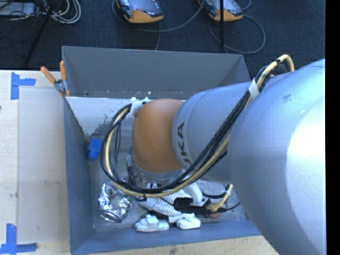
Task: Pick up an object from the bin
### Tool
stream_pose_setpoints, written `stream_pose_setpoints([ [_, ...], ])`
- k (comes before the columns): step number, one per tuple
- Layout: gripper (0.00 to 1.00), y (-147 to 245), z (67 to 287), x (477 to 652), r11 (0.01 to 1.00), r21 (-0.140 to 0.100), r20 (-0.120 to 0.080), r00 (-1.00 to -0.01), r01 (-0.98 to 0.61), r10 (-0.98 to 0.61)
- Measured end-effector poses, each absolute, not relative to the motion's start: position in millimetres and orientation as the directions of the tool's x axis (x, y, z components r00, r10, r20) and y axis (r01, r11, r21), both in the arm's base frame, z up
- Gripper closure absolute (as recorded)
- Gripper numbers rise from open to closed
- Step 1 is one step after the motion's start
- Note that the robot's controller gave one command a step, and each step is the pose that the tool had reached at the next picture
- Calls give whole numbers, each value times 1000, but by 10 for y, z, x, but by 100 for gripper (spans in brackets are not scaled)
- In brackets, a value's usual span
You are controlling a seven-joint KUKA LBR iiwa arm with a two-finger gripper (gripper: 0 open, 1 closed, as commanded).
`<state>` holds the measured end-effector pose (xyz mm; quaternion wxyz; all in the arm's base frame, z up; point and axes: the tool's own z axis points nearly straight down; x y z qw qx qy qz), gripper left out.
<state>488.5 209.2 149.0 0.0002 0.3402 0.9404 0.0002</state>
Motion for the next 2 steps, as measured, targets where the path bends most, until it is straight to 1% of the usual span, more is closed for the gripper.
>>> stream_pose_setpoints([
  [1, 100, 2048, 1799, 4945, 756, -10, 4, -756, 655, 655],
  [2, 100, 2070, 2291, 4973, 793, -2, 0, -793, 609, 609],
])
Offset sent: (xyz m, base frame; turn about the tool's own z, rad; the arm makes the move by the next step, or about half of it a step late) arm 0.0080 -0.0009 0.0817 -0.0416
